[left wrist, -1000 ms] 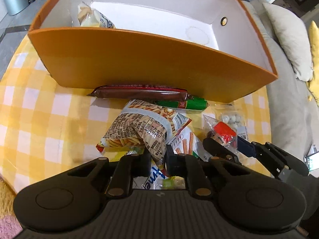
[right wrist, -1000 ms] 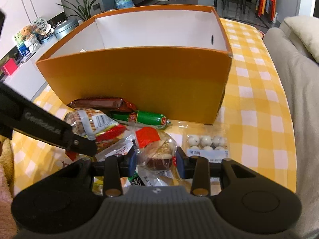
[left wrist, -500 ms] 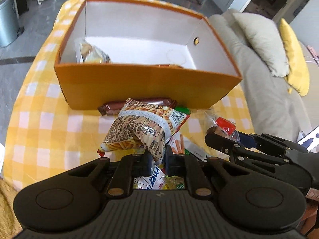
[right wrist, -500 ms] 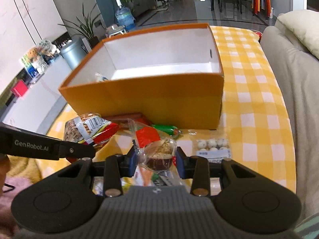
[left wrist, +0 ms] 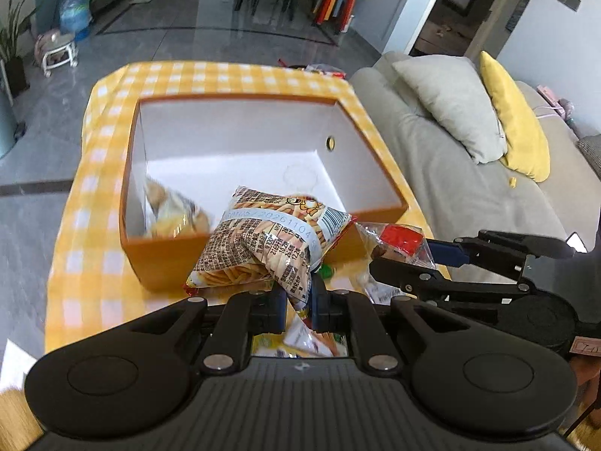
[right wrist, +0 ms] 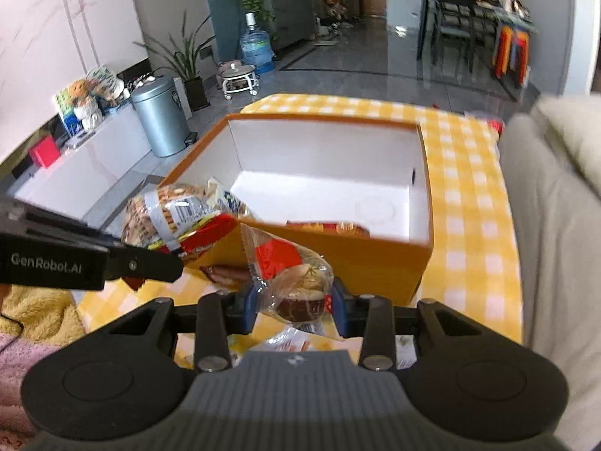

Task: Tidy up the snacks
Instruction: 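Lift both held packets and carry them into the box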

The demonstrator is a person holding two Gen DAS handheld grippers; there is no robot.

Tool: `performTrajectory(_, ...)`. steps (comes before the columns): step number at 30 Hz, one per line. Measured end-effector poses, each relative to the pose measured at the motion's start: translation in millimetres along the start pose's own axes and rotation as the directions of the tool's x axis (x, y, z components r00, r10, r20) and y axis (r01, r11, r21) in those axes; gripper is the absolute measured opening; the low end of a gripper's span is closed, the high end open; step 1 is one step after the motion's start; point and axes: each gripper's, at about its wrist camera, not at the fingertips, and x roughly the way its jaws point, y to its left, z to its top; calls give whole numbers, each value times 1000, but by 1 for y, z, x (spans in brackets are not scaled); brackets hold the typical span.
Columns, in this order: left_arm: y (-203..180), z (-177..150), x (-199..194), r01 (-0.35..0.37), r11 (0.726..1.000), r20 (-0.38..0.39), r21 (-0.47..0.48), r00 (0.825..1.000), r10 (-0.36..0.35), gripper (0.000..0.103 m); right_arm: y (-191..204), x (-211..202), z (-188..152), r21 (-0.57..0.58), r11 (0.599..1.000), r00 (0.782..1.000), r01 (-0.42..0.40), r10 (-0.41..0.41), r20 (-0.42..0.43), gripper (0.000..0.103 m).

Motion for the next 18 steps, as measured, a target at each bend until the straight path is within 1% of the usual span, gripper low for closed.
performTrajectory(3,0,16,2,-10,999,-4,37,1000,10,12,4,0,17,-76,997,999,32,-32,-2,36)
performTrajectory(10,-5,47,12,-43,989,-33,144,998,49,12,-3,7,52,-171,981,995,93,-96,-9,36)
performTrajectory(14,-6,59,26,-44,983,-81,177,995,59,12,-10,20,66,-215,969,990,122,-134,-44,36)
performTrajectory(18,-5,69,49,-52,978,-143,201,986,82,12,-22,42,76,-228,964,982,135,-160,-95,36)
